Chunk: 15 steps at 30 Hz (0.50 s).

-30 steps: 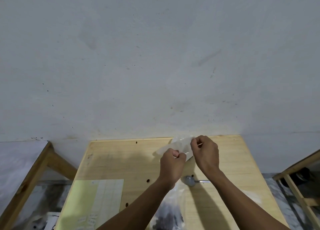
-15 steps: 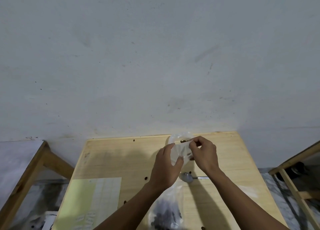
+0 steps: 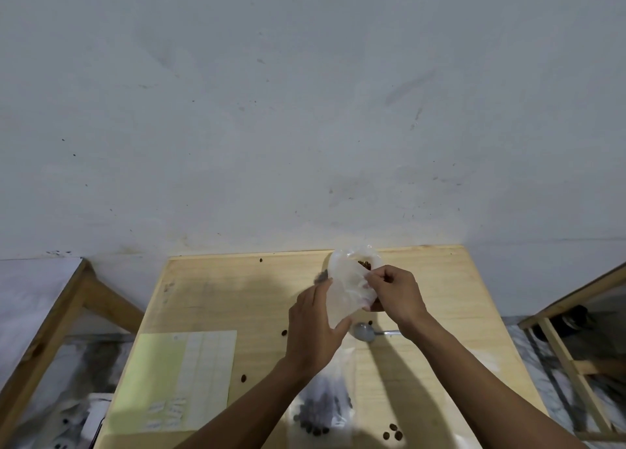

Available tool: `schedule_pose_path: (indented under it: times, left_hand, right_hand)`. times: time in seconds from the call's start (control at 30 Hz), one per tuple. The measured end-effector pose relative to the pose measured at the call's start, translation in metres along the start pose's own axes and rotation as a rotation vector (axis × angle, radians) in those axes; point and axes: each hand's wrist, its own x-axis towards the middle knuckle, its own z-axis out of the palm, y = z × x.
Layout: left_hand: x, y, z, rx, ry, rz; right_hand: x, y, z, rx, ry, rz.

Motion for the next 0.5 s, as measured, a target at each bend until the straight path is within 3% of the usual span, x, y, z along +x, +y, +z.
schedule_pose_path:
  times: [0.13, 0.23, 0.37, 0.5]
  left_hand:
    - [0.004, -0.010, -0.015, 0.043, 0.020, -0.008]
    - [0.007, -0.024, -0.028, 0.039, 0.026, -0.076]
    - [0.006, -0.040, -0.040, -0.015, 0.030, -0.149]
    - [0.006, -0.048, -0.047, -0.042, 0.049, -0.183]
  right_hand:
    - [0.002, 0.014, -0.017, -0.097, -0.097, -0.020]
    - [0.008, 0.049, -0.036, -0.483, -0.056, -0.098]
    - [0.003, 0.099, -0.042, -0.931, -0.139, -0.149]
    - [0.000, 0.124, -0.040, -1.120, -0.067, -0.271]
